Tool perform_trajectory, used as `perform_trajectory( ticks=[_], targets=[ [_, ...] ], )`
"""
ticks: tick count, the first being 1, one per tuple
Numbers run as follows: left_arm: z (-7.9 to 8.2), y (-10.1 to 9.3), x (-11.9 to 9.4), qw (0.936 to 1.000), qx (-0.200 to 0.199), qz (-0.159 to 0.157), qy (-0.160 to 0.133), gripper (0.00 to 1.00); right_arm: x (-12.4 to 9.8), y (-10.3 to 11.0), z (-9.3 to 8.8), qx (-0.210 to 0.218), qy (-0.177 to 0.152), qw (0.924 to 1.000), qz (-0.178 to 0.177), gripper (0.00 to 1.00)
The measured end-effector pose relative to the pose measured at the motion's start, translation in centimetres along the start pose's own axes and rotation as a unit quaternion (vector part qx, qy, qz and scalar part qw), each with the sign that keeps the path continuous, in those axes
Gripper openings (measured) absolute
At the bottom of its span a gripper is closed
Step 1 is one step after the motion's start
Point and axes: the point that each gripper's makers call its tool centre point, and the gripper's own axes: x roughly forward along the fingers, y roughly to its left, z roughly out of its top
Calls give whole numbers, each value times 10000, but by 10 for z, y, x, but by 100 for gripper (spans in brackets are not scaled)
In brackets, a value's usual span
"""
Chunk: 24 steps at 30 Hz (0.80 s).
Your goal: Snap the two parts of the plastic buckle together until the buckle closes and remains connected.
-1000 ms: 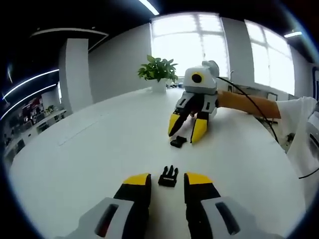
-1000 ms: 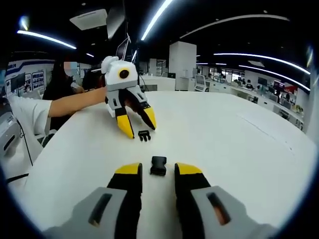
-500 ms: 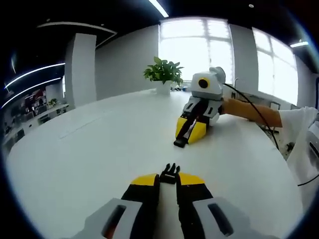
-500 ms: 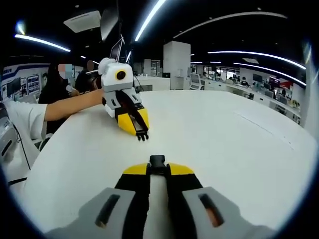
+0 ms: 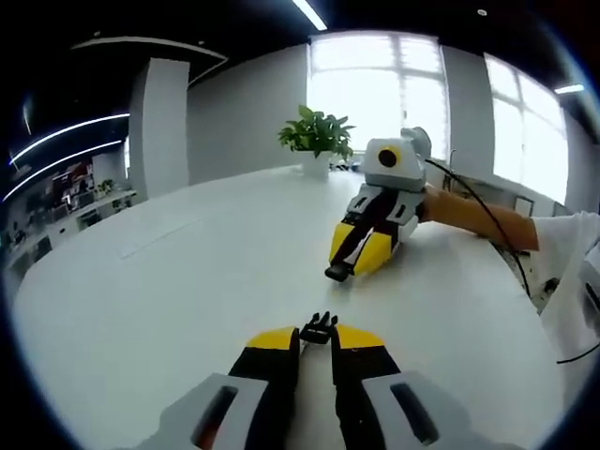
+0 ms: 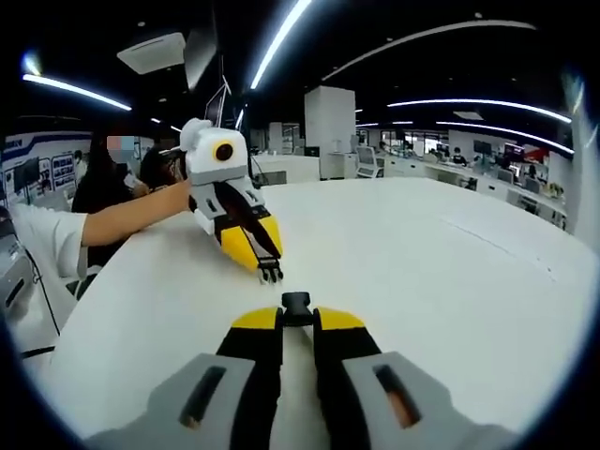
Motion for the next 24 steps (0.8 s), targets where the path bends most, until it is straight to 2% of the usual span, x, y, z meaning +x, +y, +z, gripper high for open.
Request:
perform_trajectory(
  ticks=[3, 8, 11, 12, 15, 24],
  targets=[
    [3, -4, 2, 9998, -131, -78, -91, 12, 2, 1, -4, 0, 19, 10000, 90, 12],
    [0, -2, 7, 10000, -60, 17, 48, 12, 6, 0, -4, -103, 70, 9994, 313, 12],
    [3, -4, 8, 9999, -25, -126, -104, 12, 8, 5, -4, -206, 73, 9987, 458, 12],
    [6, -10, 7, 9991, 178, -311, -210, 12, 8, 6, -4, -219, 81, 9986, 473, 12],
    [4, -12, 6, 9993, 121, -299, -208, 12, 9, 7, -2, -247, 40, 9980, 585, 12],
    [3, -16, 10, 9990, 184, -361, -172, 12, 14, 14, 1, -196, 25, 9976, 658, 12]
  ],
)
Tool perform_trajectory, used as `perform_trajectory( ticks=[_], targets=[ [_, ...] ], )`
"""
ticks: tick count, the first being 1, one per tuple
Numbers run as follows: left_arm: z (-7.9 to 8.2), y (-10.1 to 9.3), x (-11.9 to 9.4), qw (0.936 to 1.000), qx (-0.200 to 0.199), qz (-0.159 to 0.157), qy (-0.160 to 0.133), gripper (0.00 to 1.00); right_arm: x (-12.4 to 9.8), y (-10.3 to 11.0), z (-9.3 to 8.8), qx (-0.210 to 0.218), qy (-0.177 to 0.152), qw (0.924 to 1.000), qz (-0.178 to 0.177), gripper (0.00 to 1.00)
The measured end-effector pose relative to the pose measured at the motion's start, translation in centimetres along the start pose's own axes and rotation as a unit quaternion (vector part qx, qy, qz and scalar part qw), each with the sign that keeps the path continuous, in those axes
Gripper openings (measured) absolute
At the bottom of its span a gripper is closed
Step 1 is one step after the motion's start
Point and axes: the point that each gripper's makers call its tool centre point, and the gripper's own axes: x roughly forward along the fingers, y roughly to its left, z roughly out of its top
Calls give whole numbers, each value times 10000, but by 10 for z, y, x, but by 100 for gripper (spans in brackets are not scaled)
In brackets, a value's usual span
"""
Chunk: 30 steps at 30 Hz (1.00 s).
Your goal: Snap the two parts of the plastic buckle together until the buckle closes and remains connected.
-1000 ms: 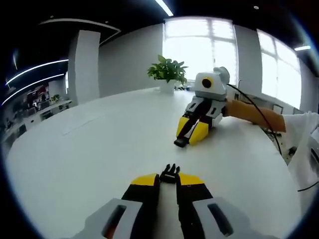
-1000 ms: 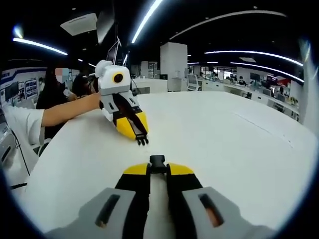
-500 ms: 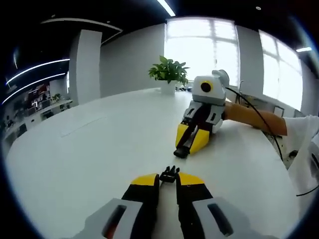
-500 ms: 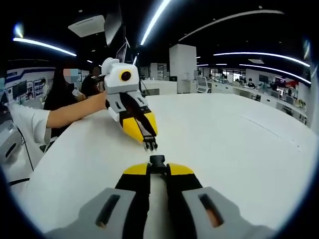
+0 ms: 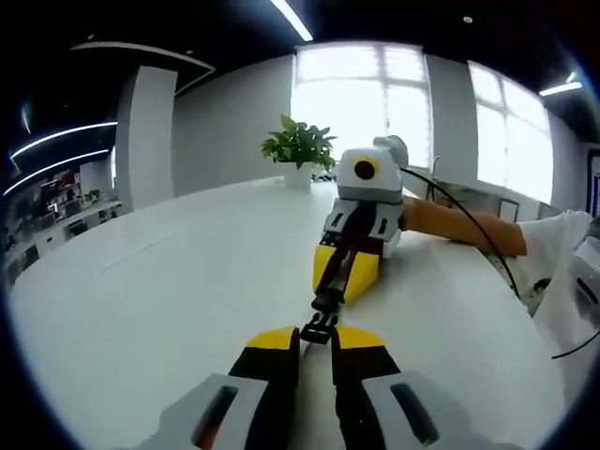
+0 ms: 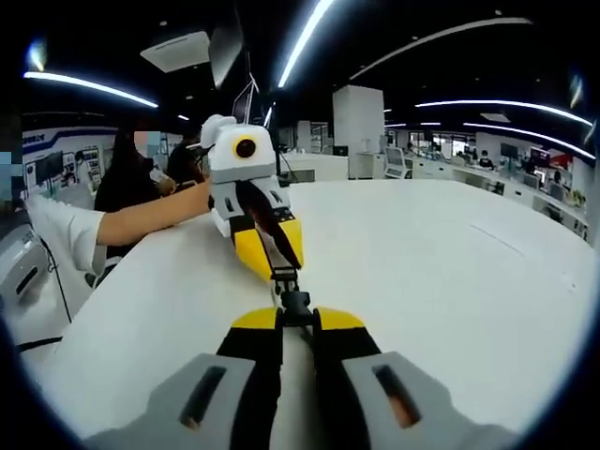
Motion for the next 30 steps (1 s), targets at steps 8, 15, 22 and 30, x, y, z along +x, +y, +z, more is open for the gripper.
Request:
perform_trajectory(
  ticks=[8, 15, 22, 30],
  targets=[
    [-1, 2, 0, 10000, -68, -24, -61, 12, 3, 6, -2, -15, 54, 9999, 144, 12],
    [5, -5, -4, 9996, -104, -87, -251, 12, 4, 9, -1, -11, 41, 9999, 165, 12],
    [7, -6, -5, 9994, -109, -89, -318, 12, 4, 9, 2, 11, -26, 9998, 171, 12],
    [0, -8, -2, 9998, -45, -72, -152, 12, 4, 4, -2, 66, 57, 9998, 160, 12]
  ],
)
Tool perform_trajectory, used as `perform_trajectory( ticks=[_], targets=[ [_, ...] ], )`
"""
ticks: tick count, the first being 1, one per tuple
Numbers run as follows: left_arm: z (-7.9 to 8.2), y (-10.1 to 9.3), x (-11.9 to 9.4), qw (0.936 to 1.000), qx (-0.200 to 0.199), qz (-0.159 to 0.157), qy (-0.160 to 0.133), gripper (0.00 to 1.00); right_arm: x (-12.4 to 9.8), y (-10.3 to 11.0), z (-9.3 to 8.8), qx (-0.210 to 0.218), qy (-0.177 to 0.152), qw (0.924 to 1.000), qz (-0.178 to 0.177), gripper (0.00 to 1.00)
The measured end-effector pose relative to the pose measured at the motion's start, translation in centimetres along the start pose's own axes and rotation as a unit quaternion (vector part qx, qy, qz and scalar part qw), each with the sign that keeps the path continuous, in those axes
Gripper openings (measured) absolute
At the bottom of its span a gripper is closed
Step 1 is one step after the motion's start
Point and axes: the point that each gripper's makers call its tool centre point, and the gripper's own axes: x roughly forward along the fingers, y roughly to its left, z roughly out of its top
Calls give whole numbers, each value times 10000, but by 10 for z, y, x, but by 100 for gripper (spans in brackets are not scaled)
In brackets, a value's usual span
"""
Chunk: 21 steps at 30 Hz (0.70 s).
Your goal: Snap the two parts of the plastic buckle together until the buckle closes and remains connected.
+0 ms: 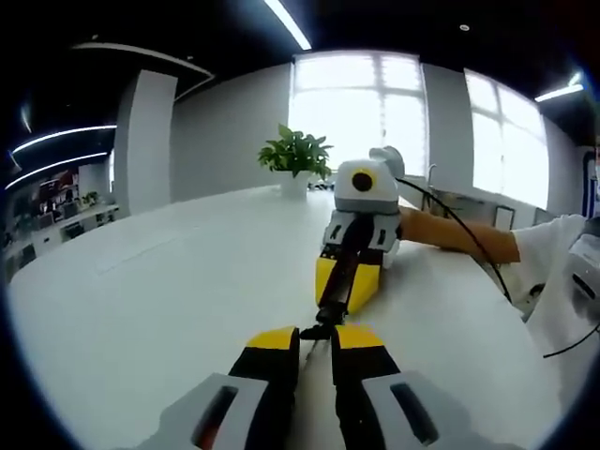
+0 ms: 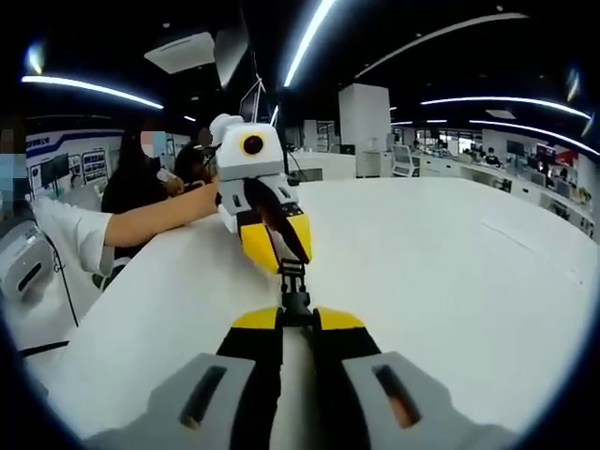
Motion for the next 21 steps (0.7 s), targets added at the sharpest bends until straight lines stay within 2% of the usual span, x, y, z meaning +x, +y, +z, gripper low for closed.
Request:
perform_trajectory(
  ticks=[9, 15, 18, 21],
  targets=[
    [-10, 5, 3, 9992, 147, 162, 324, 13, -2, -6, -3, -102, 101, 9999, -76, 12],
    [-8, 8, 2, 9994, 131, 224, 237, 13, -3, -8, -4, -337, 97, 9993, -126, 13],
    [-8, 10, 2, 9994, 137, 230, 226, 21, -3, -9, -4, -303, 116, 9994, -153, 16],
    [-8, 10, 3, 9994, 132, 217, 238, 23, -3, -9, -4, -277, 131, 9994, -148, 17]
  ],
)
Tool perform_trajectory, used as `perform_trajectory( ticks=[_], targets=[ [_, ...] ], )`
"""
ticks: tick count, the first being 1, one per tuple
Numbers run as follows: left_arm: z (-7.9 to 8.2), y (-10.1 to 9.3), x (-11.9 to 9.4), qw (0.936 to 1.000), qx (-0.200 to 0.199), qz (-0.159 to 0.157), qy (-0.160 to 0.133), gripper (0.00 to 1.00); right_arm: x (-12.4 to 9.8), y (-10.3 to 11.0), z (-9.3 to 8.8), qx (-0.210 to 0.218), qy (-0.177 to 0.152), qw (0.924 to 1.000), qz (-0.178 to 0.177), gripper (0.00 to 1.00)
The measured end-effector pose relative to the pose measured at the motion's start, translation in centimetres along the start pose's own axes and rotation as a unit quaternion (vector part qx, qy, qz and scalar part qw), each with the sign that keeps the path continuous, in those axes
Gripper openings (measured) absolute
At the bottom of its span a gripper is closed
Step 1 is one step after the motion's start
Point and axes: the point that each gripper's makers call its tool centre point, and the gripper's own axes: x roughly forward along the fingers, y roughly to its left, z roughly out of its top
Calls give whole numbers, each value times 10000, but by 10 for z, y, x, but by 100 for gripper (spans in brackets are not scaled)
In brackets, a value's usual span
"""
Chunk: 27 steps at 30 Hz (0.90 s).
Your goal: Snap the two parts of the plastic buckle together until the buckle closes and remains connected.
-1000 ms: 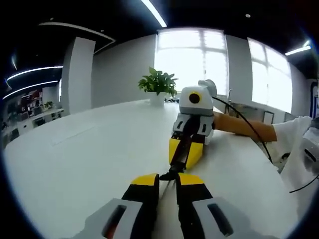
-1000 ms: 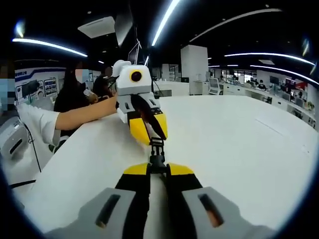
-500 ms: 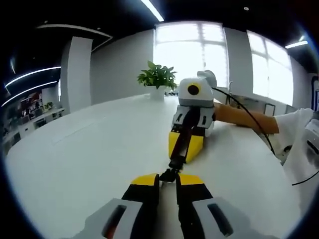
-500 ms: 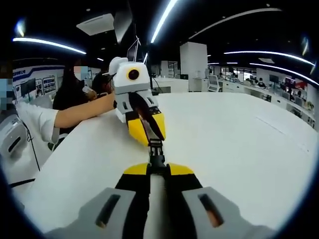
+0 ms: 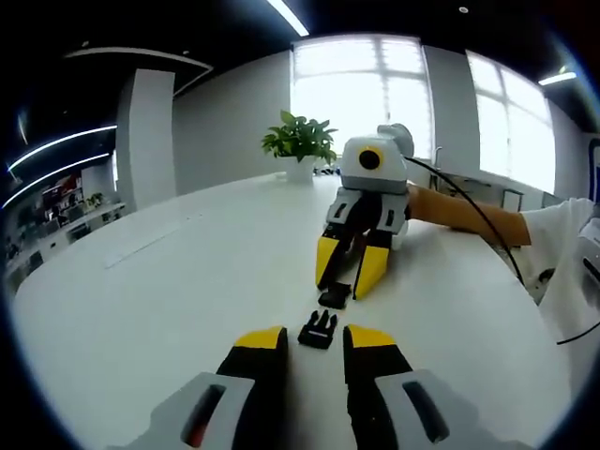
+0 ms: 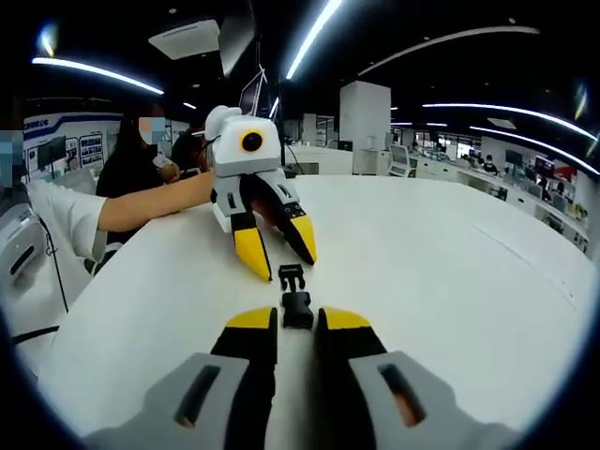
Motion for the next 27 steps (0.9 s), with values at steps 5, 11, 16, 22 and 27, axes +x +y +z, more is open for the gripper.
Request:
perform_trajectory(
  ticks=[5, 11, 16, 22, 27],
  targets=[
    [-1, 1, -3, 10000, -77, -18, 21, 17, -3, -3, -2, 60, 28, 10000, -70, 16],
    [-2, -2, -3, 9999, -126, -76, 47, 13, -4, -2, -1, 34, 16, 10000, -73, 11],
    [-1, -6, -4, 9998, -95, -159, 76, 13, -3, -1, 0, 65, 35, 10000, -43, 11],
    [2, -2, -7, 9998, -148, -111, 4, 12, -5, -2, 2, 194, 14, 9996, -182, 11],
    [6, -2, -8, 9998, -167, -46, -115, 12, -7, -2, 8, 277, -103, 9990, -321, 11]
  ],
)
